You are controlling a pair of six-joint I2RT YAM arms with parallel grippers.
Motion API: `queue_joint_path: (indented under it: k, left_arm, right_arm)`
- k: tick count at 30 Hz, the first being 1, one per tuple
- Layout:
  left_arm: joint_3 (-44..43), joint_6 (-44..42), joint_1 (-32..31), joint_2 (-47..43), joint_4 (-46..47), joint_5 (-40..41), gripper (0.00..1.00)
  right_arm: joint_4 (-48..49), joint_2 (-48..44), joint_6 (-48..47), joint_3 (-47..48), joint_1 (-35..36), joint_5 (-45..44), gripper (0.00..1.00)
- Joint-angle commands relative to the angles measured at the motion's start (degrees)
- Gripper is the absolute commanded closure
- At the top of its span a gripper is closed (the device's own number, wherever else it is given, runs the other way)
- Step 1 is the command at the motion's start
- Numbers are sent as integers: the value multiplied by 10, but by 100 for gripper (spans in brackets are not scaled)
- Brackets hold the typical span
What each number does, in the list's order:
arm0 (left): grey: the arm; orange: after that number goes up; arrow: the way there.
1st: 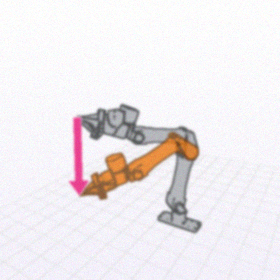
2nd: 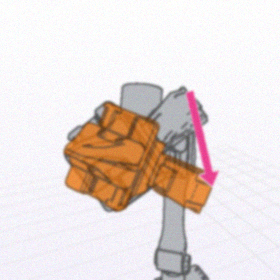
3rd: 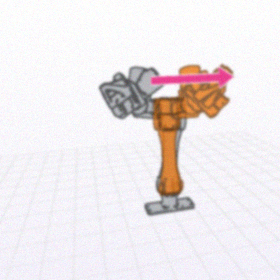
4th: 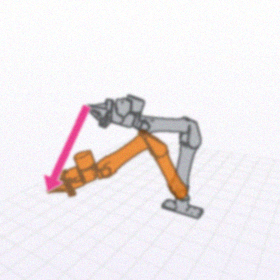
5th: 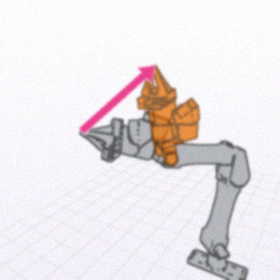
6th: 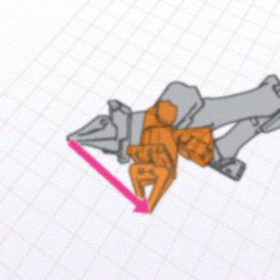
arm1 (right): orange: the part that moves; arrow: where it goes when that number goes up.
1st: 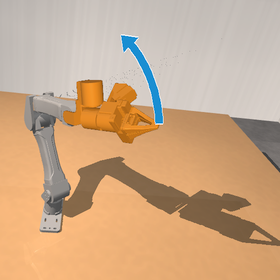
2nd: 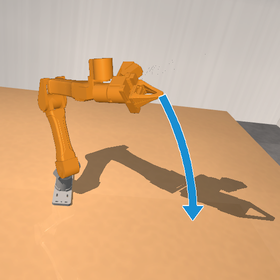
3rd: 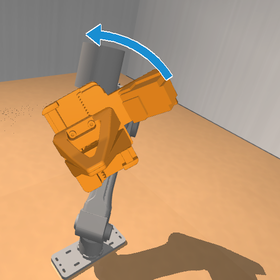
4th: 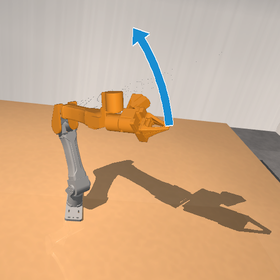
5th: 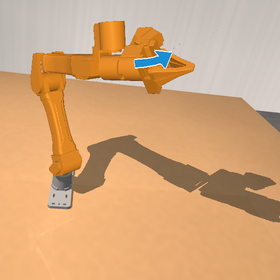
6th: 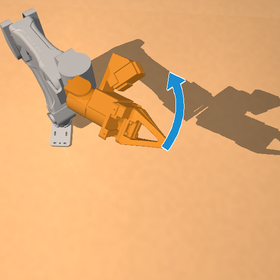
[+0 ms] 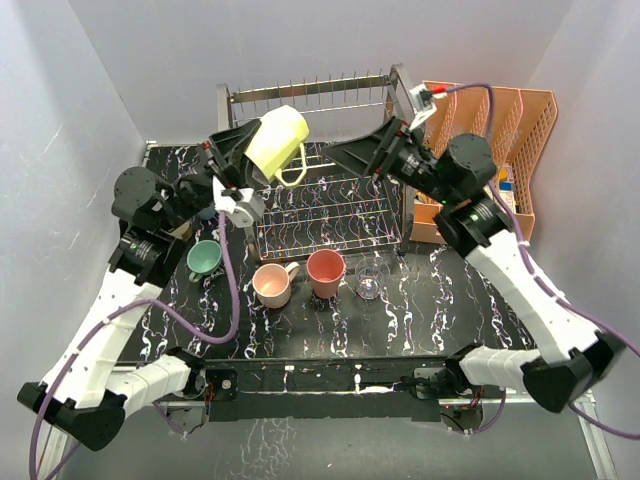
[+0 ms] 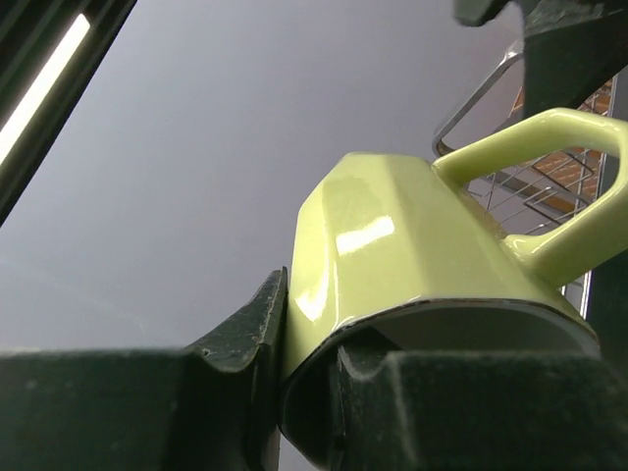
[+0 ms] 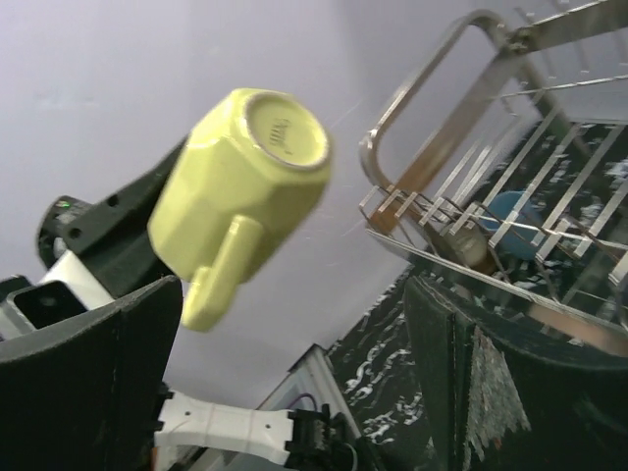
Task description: Unload the cups from the dish rack
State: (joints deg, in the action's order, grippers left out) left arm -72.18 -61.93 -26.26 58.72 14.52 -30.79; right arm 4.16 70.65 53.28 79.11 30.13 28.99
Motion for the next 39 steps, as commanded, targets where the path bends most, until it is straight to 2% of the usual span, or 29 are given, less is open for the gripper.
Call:
queue_joint_path:
  k: [1, 3, 5, 9, 12, 15, 19, 23, 29, 36, 39]
  left_arm:
    - [-52, 78, -1, -52, -9, 10, 100]
    - [-57, 118, -1, -61, -29, 17, 100]
    - [-62, 144, -1, -70, -95, 4, 100]
    - [-78, 142, -1, -81, -299, -79, 100]
    - [-104, 106, 0, -62, -463, -147, 100]
    - [-111, 59, -1, -37, -588, -182, 100]
    - [-91, 9, -2, 1, -682, -190, 100]
    - [-66, 4, -37, 41, -716, -154, 100]
    - [-26, 35, -172, 94, -701, -35, 100]
    - [0, 47, -235, 176, -710, 41, 100]
    - [20, 65, -256, 194, -686, 84, 100]
  right_arm:
    - [-113, -68, -111, -40, -4, -114, 2]
    - [-140, -94, -138, -57, -5, -152, 2]
    - [-161, -115, -168, -71, -5, -188, 2]
    - [-207, -142, -210, -93, -4, -241, 2]
    - [-246, -154, -227, -101, -4, -260, 2]
    - [-290, -166, -237, -104, -4, -290, 2]
    - [-318, -182, -239, -106, -4, -314, 2]
    - [-342, -192, -231, -119, -5, -331, 2]
    - [-357, -212, -215, -158, -4, -349, 2]
    - [-387, -227, -218, -186, -4, -383, 2]
    - [-395, -231, -216, -202, -4, -397, 2]
